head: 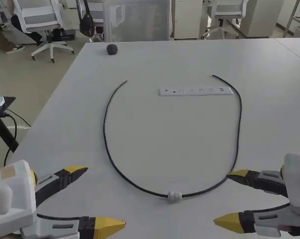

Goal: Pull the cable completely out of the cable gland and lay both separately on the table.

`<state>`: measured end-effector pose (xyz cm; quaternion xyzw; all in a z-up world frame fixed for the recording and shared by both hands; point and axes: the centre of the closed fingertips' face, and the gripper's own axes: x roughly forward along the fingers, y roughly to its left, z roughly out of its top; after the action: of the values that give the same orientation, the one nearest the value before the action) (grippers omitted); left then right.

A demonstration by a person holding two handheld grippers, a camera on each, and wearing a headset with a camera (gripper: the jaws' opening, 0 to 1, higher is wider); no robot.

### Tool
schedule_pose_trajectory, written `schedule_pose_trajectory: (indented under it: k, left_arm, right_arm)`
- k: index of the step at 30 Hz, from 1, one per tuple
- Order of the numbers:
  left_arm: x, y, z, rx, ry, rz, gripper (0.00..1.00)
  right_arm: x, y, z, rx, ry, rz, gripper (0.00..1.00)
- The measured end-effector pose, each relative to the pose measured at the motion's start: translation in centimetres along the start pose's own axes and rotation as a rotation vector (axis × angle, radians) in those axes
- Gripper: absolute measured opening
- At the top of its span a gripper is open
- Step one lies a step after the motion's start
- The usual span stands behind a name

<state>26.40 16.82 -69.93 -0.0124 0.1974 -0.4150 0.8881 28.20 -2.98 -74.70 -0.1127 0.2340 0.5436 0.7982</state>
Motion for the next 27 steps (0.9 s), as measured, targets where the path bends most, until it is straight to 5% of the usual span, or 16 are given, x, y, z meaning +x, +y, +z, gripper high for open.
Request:
schedule_pose_trajectory:
  k: [13,27]
  left_arm:
    - [0.0,0.0,0.0,-0.001,0.009,-0.007,1.0]
    - [0.5,-0.5,0.3,0.0,0.01,-0.026,1.0]
  right_arm:
    - [3.2,-0.4,-0.2,-0.1,0.047,0.099,0.47]
    - [6.3,-0.4,-0.3,-0.171,0.086,0.191,0.39]
